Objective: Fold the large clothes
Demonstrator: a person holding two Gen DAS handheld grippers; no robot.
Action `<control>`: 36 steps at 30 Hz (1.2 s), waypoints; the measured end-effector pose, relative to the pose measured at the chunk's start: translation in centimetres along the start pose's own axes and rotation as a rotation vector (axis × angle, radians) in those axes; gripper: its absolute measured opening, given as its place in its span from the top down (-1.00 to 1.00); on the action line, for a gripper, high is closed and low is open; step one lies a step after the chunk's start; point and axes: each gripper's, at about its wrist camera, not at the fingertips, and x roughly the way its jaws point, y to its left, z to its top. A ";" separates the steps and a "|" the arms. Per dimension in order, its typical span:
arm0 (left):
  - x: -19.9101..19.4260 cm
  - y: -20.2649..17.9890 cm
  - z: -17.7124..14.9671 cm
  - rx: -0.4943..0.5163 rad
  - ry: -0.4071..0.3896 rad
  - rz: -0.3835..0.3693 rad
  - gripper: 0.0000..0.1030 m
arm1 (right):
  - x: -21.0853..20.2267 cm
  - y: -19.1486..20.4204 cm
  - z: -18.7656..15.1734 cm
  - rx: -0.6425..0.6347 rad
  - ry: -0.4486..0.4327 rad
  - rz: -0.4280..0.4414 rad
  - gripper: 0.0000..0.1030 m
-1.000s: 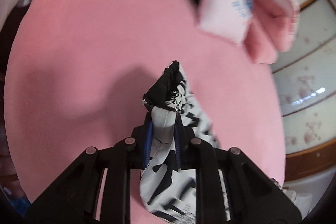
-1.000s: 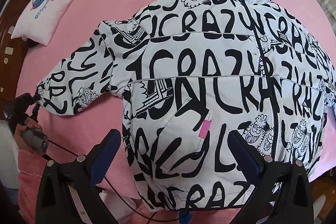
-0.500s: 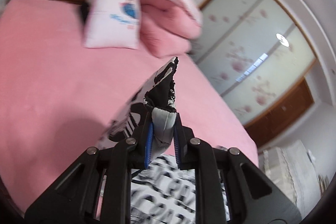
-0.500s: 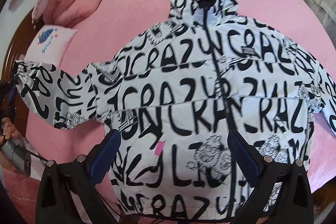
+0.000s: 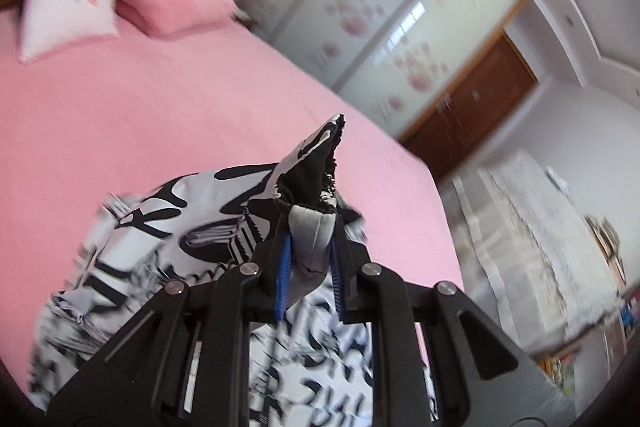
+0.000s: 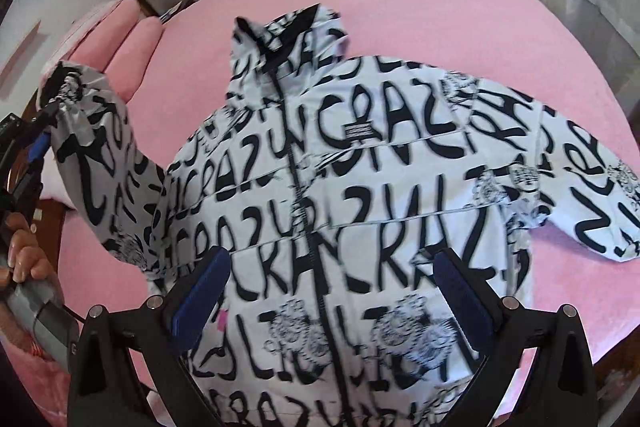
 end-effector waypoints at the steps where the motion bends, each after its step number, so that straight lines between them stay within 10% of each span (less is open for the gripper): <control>1: 1.4 -1.4 -1.2 0.013 0.035 -0.001 0.73 | 0.0 -0.9 0.2 0.012 -0.004 -0.009 -1.00; 7: 9.2 -7.1 -10.4 0.111 0.270 0.074 0.72 | 0.4 -6.2 1.2 0.091 -0.026 -0.070 -1.00; 17: 14.9 -3.4 -16.4 0.205 0.537 0.130 0.69 | 3.0 -9.3 2.0 0.129 -0.010 -0.084 -1.00; 20: 15.9 -1.7 -14.1 0.209 0.578 0.113 0.32 | 3.9 -8.9 2.3 0.113 0.000 -0.069 -1.00; 23: 14.4 -1.2 -12.7 0.215 0.569 0.116 -0.58 | 5.4 -7.9 2.8 0.088 0.024 -0.035 -1.00; 33: 7.9 10.9 -8.5 0.148 0.546 0.419 -0.52 | 16.6 -2.5 4.7 0.052 0.194 0.136 -0.95; 36: 7.1 16.4 -6.8 0.006 0.565 0.420 -0.33 | 20.7 -1.0 5.1 0.044 0.265 0.123 -0.24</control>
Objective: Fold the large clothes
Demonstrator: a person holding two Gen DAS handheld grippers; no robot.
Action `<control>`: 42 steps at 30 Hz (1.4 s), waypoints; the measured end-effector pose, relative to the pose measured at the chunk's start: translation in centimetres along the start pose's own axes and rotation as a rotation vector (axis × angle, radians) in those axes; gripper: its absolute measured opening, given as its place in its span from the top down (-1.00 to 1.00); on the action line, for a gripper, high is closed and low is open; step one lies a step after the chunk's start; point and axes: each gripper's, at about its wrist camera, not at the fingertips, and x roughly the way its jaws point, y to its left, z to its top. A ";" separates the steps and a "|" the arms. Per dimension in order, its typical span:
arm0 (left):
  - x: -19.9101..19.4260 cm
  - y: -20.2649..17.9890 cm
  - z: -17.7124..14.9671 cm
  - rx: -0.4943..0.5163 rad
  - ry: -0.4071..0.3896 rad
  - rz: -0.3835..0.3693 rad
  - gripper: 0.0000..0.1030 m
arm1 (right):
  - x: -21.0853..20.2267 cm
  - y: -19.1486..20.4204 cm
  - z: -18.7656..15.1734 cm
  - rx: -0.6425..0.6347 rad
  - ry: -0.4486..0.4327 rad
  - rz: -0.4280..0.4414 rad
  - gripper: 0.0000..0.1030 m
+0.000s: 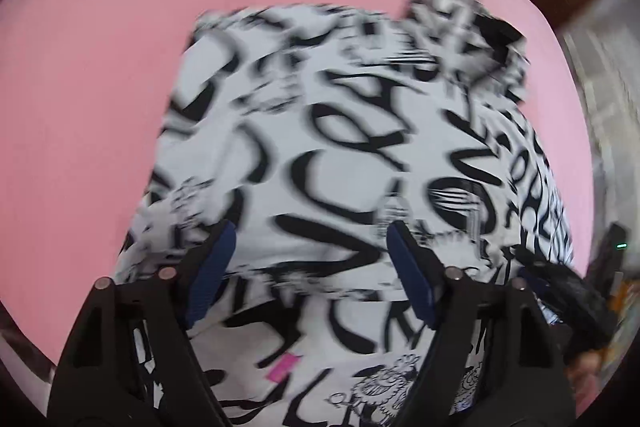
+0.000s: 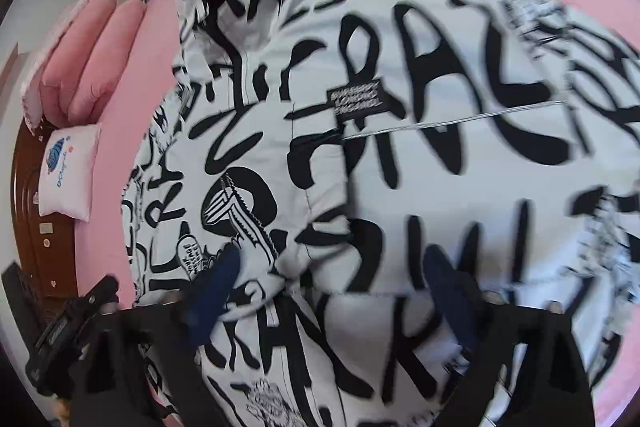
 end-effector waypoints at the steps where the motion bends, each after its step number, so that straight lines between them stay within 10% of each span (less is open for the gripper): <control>1: 0.4 1.7 0.4 -0.041 0.015 -0.003 -0.15 | 1.2 0.4 0.4 0.000 0.025 -0.013 0.00; 5: 2.2 6.1 1.3 -0.141 0.044 -0.029 0.18 | 2.4 1.7 0.9 -0.077 -0.030 -0.033 0.74; 8: 3.7 7.6 1.4 -0.176 0.088 -0.068 0.59 | 2.1 2.0 1.0 -0.121 -0.072 -0.112 0.81; 19: 5.4 6.4 0.2 -0.036 0.100 0.133 0.95 | 1.2 2.4 0.3 -0.133 -0.116 -0.242 0.65; 24: 0.7 2.5 -1.2 0.184 0.008 0.128 0.95 | -3.7 4.3 -1.8 -0.295 -0.352 -0.407 0.27; 30: -0.8 -2.5 -3.4 0.299 0.087 -0.095 1.00 | -4.2 8.6 -5.0 -0.495 -0.241 -0.128 0.66; 32: 1.1 -3.9 -3.5 0.297 0.129 -0.096 1.00 | -1.9 10.1 -6.1 -0.472 -0.154 -0.024 0.95; 42: 4.3 0.3 -1.1 0.223 0.130 0.060 1.00 | 6.3 11.1 -6.6 -0.208 -0.035 0.056 0.99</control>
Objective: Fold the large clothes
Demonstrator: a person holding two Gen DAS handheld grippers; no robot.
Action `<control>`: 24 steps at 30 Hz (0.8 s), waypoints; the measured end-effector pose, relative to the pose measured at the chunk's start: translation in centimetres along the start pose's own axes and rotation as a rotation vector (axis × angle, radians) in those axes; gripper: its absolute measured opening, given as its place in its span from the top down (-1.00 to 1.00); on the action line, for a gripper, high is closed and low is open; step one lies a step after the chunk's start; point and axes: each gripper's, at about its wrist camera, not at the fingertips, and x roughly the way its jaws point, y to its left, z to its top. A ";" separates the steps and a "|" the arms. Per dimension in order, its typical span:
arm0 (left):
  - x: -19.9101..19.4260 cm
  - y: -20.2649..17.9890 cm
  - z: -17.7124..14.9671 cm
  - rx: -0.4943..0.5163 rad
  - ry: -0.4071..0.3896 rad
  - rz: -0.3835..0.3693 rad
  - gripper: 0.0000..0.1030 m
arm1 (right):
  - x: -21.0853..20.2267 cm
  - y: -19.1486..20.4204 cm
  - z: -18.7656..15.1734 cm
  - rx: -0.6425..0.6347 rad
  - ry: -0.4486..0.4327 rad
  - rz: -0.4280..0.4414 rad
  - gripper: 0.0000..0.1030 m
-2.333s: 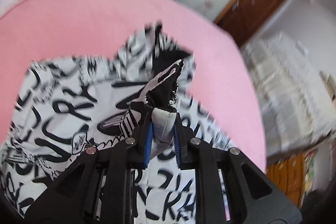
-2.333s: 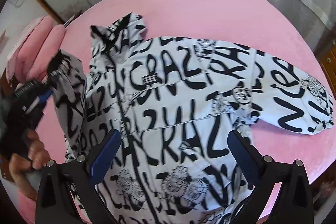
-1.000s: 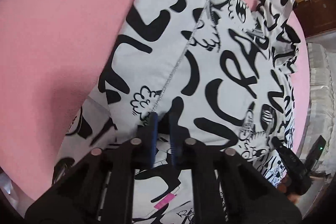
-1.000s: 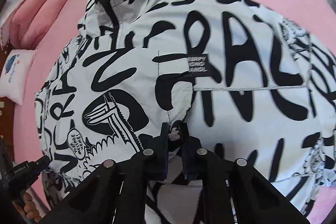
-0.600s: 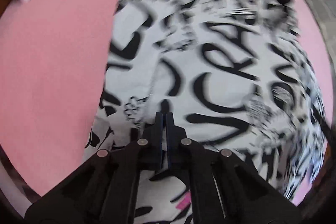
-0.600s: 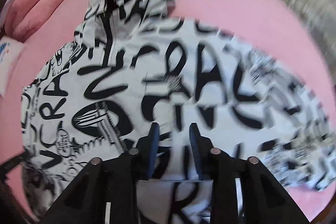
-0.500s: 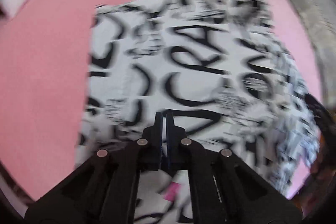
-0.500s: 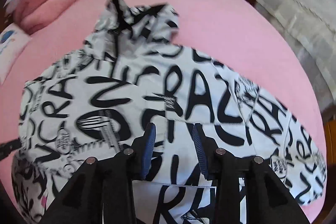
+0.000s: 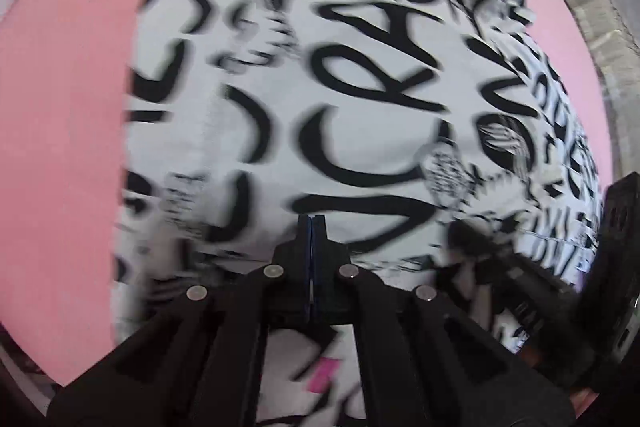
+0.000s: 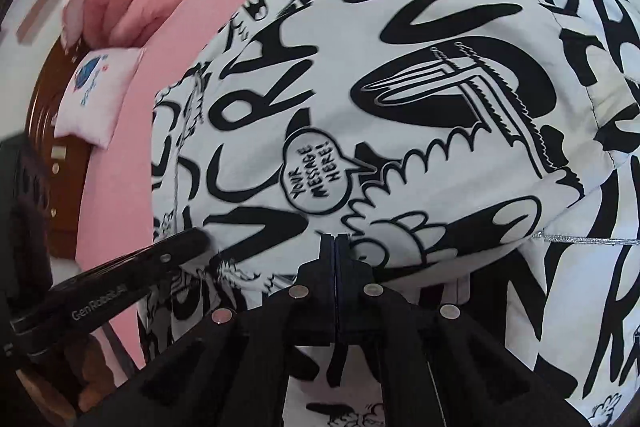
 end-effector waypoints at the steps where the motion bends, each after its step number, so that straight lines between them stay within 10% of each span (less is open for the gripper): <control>1: -0.2 1.1 0.1 -0.010 0.000 0.013 1.00 | -0.6 -0.4 0.3 -0.015 -0.026 -0.060 0.99; 5: -0.1 6.2 0.6 -0.088 0.025 0.035 1.00 | -3.5 -5.2 2.0 0.036 -0.130 -0.368 0.98; 9: -0.5 9.0 1.4 -0.181 0.027 0.103 1.00 | -5.1 -8.8 2.6 0.112 -0.157 -0.439 0.98; 17: -2.3 5.6 3.6 -0.034 -0.004 -0.158 1.00 | -3.3 -0.3 2.0 -0.072 -0.157 -0.055 0.98; 24: 0.9 2.2 8.8 0.046 -0.001 -0.207 1.00 | 5.2 8.0 4.8 -0.203 -0.103 0.048 0.98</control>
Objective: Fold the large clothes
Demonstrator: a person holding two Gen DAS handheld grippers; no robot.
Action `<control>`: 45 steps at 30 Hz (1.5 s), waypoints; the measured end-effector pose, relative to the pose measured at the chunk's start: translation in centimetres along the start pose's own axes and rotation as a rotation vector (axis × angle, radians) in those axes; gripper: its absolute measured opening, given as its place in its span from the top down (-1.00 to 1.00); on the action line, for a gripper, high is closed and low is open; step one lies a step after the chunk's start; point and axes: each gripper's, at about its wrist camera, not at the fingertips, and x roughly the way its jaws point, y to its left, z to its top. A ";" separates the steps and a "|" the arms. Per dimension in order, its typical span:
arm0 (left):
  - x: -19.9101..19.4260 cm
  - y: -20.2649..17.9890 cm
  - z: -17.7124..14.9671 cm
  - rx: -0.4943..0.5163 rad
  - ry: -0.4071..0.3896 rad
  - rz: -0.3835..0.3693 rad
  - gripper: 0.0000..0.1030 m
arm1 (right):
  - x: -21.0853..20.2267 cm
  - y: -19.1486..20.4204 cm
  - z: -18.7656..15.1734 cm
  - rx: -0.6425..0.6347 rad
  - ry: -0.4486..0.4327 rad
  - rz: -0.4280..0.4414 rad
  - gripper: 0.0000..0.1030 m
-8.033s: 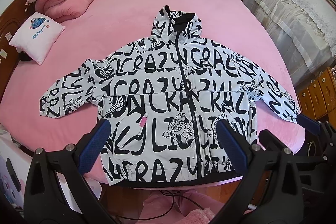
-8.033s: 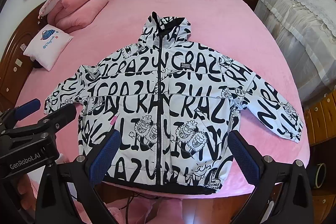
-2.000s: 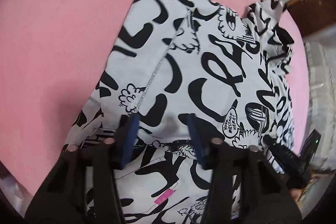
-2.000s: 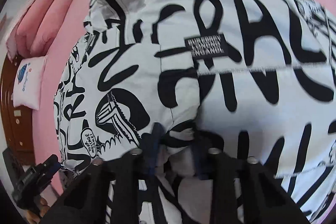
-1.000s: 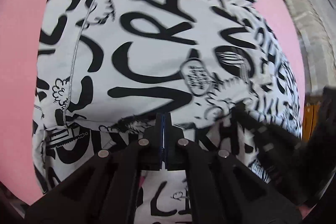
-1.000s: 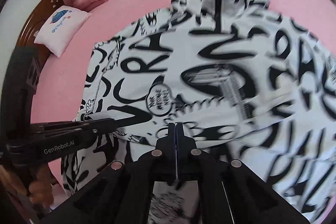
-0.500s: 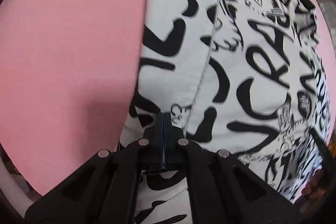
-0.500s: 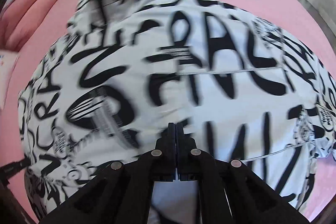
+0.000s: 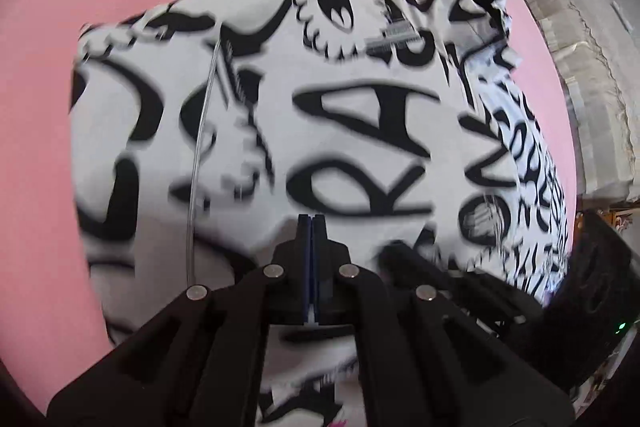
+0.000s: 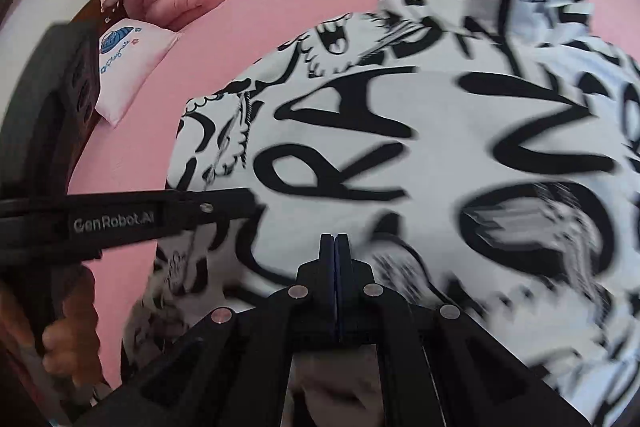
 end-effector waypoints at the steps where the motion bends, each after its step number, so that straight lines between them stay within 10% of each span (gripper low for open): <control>1: -0.2 0.3 1.0 0.004 -0.017 0.001 1.00 | 0.8 0.0 0.9 0.022 -0.010 -0.001 0.98; 11: 0.0 5.7 6.5 0.029 -0.122 0.160 1.00 | -1.3 -8.4 5.6 0.222 -0.141 -0.261 0.98; 18: 0.3 8.6 7.1 0.012 -0.146 0.164 1.00 | -7.2 -15.7 1.7 0.363 -0.163 -0.668 0.98; 22: -1.0 6.7 5.0 0.000 -0.150 0.268 1.00 | -12.5 -16.1 -2.1 0.511 -0.258 -0.614 0.98; 26: -3.7 4.4 0.6 0.010 -0.157 0.220 1.00 | -16.4 -12.3 -5.9 0.541 -0.312 -0.558 0.98; 41: -5.5 -8.3 -15.4 0.257 0.077 0.235 0.93 | -17.6 -6.4 -21.3 0.728 -0.058 -0.191 0.89; 45: -5.8 -13.3 -18.4 0.305 0.076 0.269 0.10 | -20.1 -9.1 -23.8 0.769 -0.058 -0.176 0.70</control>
